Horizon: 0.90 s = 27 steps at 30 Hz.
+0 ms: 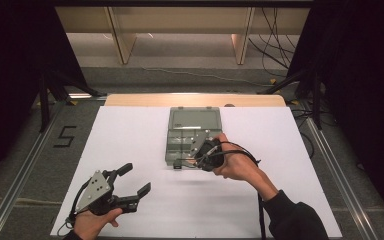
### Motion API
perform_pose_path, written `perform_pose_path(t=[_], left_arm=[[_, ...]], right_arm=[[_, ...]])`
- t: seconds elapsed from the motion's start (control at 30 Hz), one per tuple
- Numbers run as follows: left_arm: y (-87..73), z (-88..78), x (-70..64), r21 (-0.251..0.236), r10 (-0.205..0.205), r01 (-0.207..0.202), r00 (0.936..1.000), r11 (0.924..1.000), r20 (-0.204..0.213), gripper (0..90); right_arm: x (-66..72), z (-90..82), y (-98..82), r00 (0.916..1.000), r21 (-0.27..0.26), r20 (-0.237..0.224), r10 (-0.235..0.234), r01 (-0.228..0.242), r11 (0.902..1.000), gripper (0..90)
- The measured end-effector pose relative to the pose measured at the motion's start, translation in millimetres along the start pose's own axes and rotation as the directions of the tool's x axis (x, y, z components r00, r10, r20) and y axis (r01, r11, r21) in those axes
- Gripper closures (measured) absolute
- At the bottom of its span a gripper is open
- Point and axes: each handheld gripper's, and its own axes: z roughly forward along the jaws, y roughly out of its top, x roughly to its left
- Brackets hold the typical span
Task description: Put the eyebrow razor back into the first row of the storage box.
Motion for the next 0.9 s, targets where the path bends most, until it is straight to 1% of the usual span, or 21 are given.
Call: perform_pose_path(t=[0.03, 0.17, 0.37, 0.57, 0.77, 0.83, 0.9], left_arm=[[0.0, 0.0, 0.0, 0.000, -0.001, 0.001, 1.0000, 1.0000, 0.000, 16.1], [0.0, -0.1, 0.0, -0.001, 0.000, 0.000, 1.0000, 1.0000, 0.000, 16.1], [0.0, 0.0, 0.0, -0.001, -0.001, 0.001, 1.0000, 1.0000, 0.000, 16.1], [0.1, 0.0, -0.2, -0.002, -0.002, 0.002, 1.0000, 1.0000, 0.001, 16.1], [0.1, -0.1, -0.2, -0.001, -0.002, 0.002, 1.0000, 1.0000, 0.001, 16.1], [0.1, -0.1, -0.1, -0.002, -0.002, 0.002, 1.0000, 1.0000, 0.001, 16.1], [0.1, -0.1, -0.1, -0.001, -0.001, 0.001, 1.0000, 1.0000, 0.001, 16.1]], right_arm=[[-0.9, 0.2, -0.2, 1.0000, -0.002, 0.010, 0.002, -0.002, 1.0000, 74.3], [-5.2, -1.8, 0.1, 0.9997, -0.009, 0.024, 0.006, -0.006, 0.9999, 74.3], [-10.6, -3.5, 0.6, 0.9992, -0.021, 0.038, 0.012, -0.011, 0.9997, 74.3], [-18.7, -2.5, -0.3, 0.9982, -0.031, 0.052, 0.030, -0.028, 0.9991, 74.3], [-27.9, -2.5, -0.8, 0.9951, -0.042, 0.086, 0.050, -0.046, 0.9981, 74.3], [-29.1, -2.3, -0.9, 0.9955, -0.044, 0.082, 0.047, -0.044, 0.9981, 74.3], [-30.7, -1.4, -0.9, 0.9949, -0.045, 0.087, 0.051, -0.047, 0.9979, 74.3]])
